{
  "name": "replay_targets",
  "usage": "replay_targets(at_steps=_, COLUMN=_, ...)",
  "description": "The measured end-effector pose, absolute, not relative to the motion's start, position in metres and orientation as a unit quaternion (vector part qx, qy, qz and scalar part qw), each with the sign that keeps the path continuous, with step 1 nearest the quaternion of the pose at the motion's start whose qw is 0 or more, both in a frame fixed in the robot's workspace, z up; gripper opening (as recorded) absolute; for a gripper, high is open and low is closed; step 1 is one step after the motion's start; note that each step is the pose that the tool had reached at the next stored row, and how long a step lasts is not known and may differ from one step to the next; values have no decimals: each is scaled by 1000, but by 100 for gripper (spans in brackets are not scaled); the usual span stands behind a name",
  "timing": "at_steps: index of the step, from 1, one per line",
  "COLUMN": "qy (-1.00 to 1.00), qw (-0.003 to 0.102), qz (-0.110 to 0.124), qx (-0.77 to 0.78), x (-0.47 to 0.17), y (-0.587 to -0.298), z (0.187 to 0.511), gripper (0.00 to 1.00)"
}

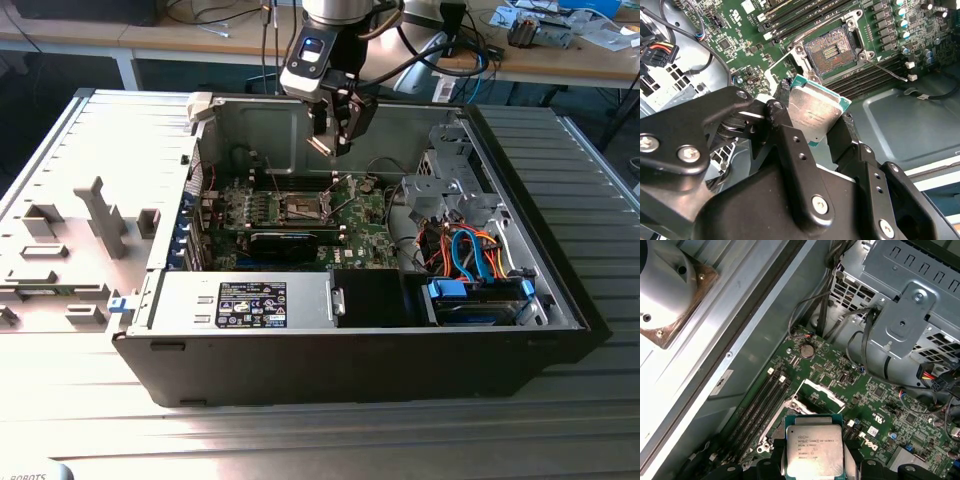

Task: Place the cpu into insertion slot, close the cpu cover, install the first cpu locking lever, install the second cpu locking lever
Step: 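Place the cpu into insertion slot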

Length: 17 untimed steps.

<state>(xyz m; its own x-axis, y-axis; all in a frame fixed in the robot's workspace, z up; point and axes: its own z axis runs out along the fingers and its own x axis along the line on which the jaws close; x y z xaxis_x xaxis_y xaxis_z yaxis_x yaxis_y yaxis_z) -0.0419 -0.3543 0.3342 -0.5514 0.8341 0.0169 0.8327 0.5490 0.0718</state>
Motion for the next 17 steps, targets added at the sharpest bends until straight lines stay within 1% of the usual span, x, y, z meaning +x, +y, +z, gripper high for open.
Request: replay_targets(at_steps=17, qy=876, qw=10, qz=35, qx=482, x=-42, y=-354, z=334, gripper=54)
